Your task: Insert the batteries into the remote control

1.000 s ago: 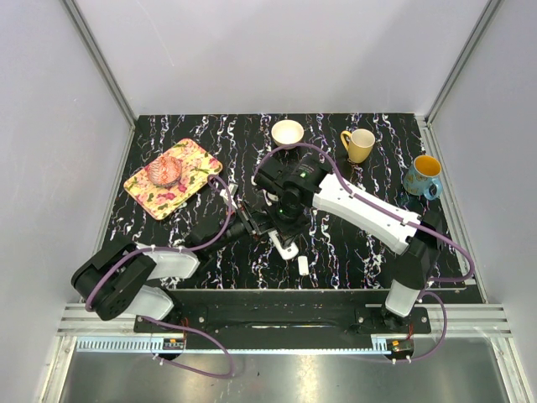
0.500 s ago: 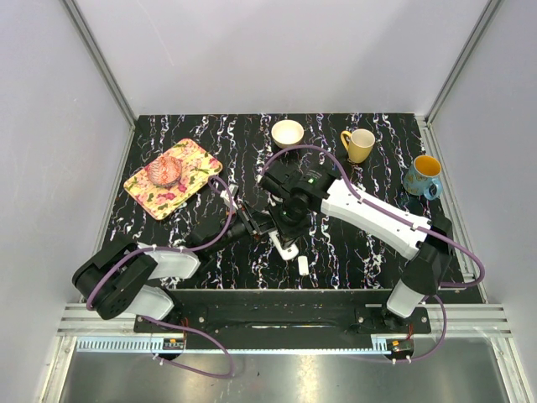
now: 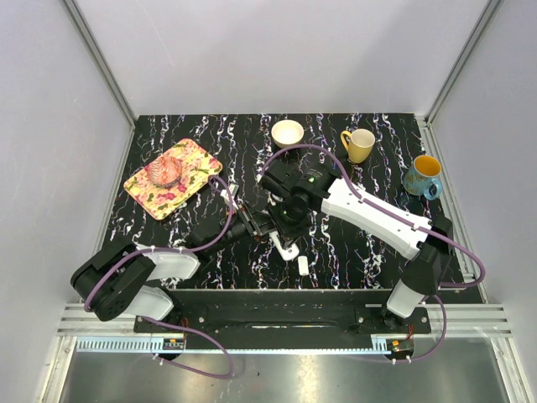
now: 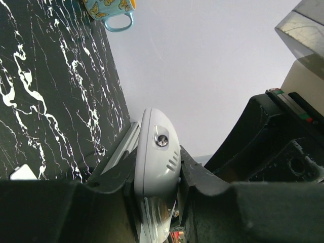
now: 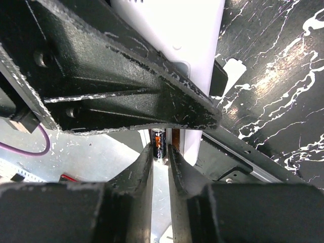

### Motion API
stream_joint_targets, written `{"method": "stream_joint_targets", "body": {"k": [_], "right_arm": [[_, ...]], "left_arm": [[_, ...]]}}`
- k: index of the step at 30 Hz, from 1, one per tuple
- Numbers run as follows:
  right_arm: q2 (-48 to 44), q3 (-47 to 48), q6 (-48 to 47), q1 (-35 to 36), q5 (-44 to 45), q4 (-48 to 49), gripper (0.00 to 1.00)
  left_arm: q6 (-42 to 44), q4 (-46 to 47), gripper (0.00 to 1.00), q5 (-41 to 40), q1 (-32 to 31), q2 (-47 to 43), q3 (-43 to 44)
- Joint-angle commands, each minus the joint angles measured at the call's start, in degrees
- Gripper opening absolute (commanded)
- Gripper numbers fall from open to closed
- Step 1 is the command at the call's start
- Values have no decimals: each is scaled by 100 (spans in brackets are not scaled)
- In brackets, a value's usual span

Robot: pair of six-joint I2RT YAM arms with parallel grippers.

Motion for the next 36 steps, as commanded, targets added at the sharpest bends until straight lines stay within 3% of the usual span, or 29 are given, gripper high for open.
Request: {"method": "stream_joint_targets", "body": {"k": [1,25,36], "right_arm": [[142,288,-287,-75,352,-91,23],[327,649,-375,-75,360,-285,37],[309,842,-384,-66,763,-443,42]], "left_arm": [[-157,1526,0,319,-126,-372,369],[-87,1244,0,223,-126,-346,289],[-34,1148,0,205,-126,-328,228]]}}
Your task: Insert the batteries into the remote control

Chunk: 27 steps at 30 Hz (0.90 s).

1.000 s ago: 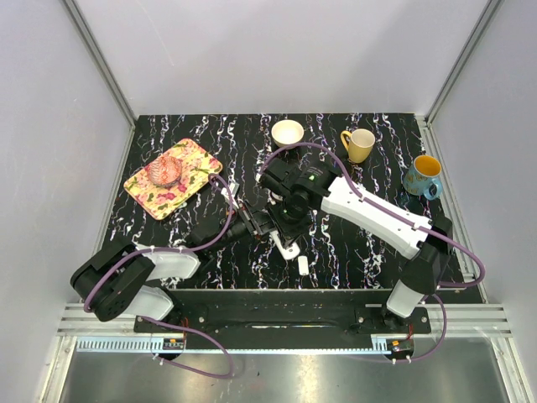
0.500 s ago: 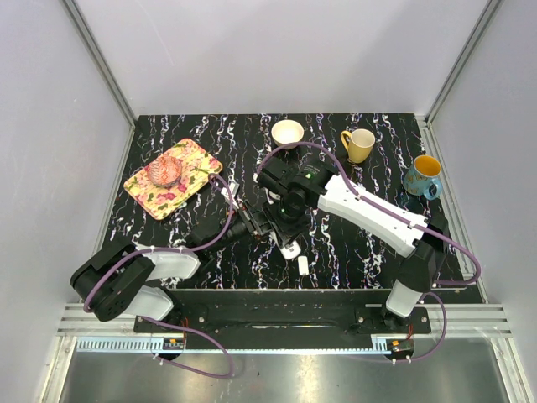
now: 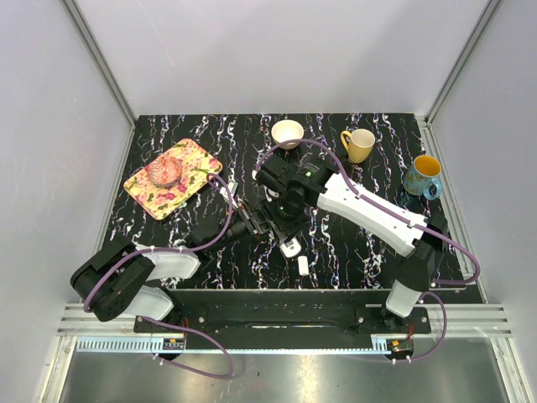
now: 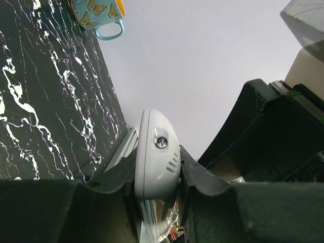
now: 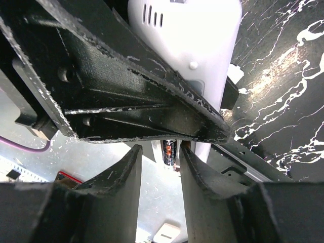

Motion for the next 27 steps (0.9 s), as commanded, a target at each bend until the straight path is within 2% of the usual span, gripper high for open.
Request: {"method": "stream_joint_targets", "body": {"k": [1,14,17,20,27], "right_arm": [[38,259,-133,-66,849,-91,43],[-120,663,-89,-66,1070,-407,45],[-304,856,-45,-84,1341,-531,45],[-664,918,43,-154,1456,-382,45],[-1420,93,271,-216,1176,734,47]], "left_arm": [[-159,975,0,282,-89,-280,165],[-141,931,0,176,-80,-271,94],[-159,966,0,141,-72,-262,86],[-185,993,0,132,-45,-254,68],[-185,992,0,150,-10,-113,85]]}}
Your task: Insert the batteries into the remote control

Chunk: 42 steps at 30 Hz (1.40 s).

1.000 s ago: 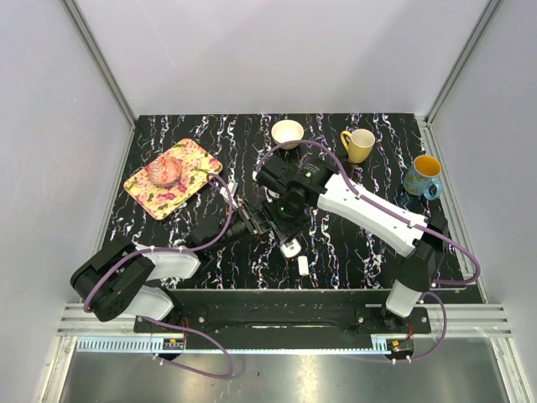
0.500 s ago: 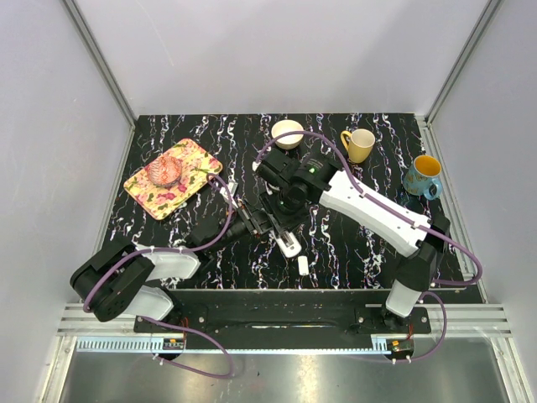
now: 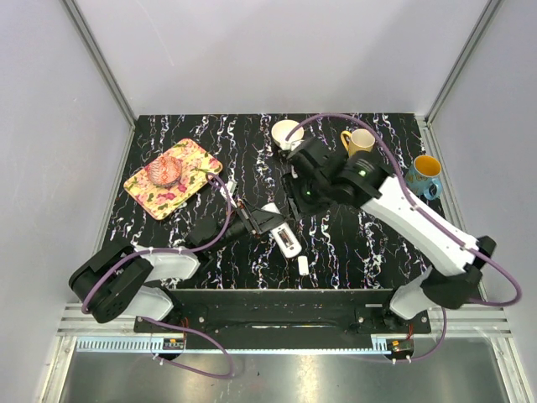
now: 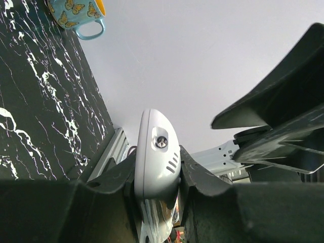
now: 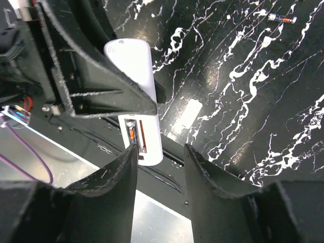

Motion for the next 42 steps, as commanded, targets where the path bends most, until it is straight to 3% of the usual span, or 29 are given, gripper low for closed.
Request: {"method": "stream_joint_targets", "body": {"k": [1,4,5,6,8,9,14,19,29,42], "right_arm": [[-577,-382,201,-21,19,717,47],[-1233,-1118,290,-39,414,1489,42],[-1481,-1434,281,-74,458,2196,40],[-1744,-2177,307,-126,328,2612,41],[-2413,-3110,342,-502,-276,3560,57],[-2563,-3316,316,-626,-976,3748,70],[-3205,-4221,175,-680,-1869,4767,82],[-3267,-4644,43,-680,-2485,5077,93],[-3557,-5593,122,-672,-2784,6236,91],[-3584,-5902,702,-961,-3065,6896,84]], "left_arm": [[-91,730,0,80,25,-26,81],[-275,1081,0,123,103,62,20],[-363,1239,0,158,139,158,-41],[-468,1614,0,281,174,220,-68],[-864,2012,0,378,332,466,-147],[-995,2449,0,492,419,554,-156],[-1120,2488,0,773,570,441,-104],[-1207,2488,0,1081,658,317,133],[-1252,2488,0,1354,666,115,468],[-1146,2488,0,1407,658,-17,494]]}}
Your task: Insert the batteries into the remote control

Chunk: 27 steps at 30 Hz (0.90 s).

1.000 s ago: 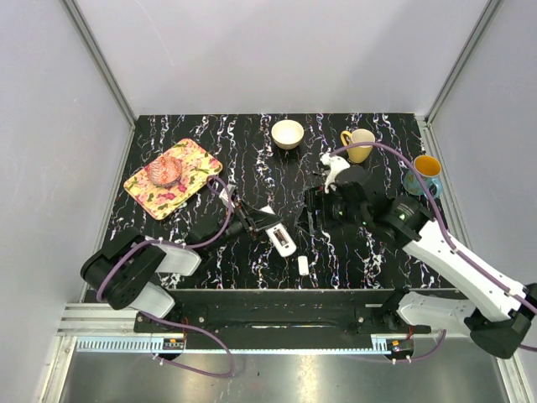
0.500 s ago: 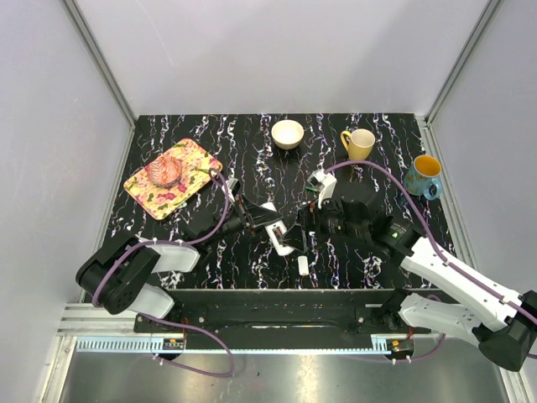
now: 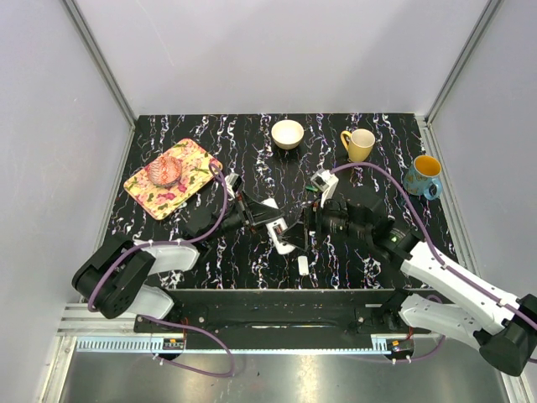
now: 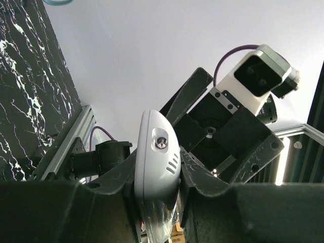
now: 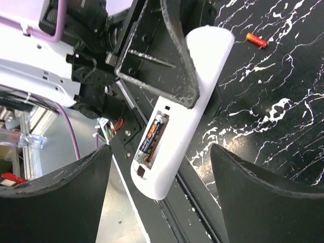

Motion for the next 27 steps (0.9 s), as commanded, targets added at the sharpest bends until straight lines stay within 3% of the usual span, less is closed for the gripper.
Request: {"method": "stream_joint_targets", "body": {"k": [1,27], "right_arm": [[-80,-71,388,-194,-353,691,83],[394,-326,643,-335,-1109,1289,74]], "left_arm": [[54,2346,0,102,22,-224,142],[80,2346,0,137,-14,-629,116]]}}
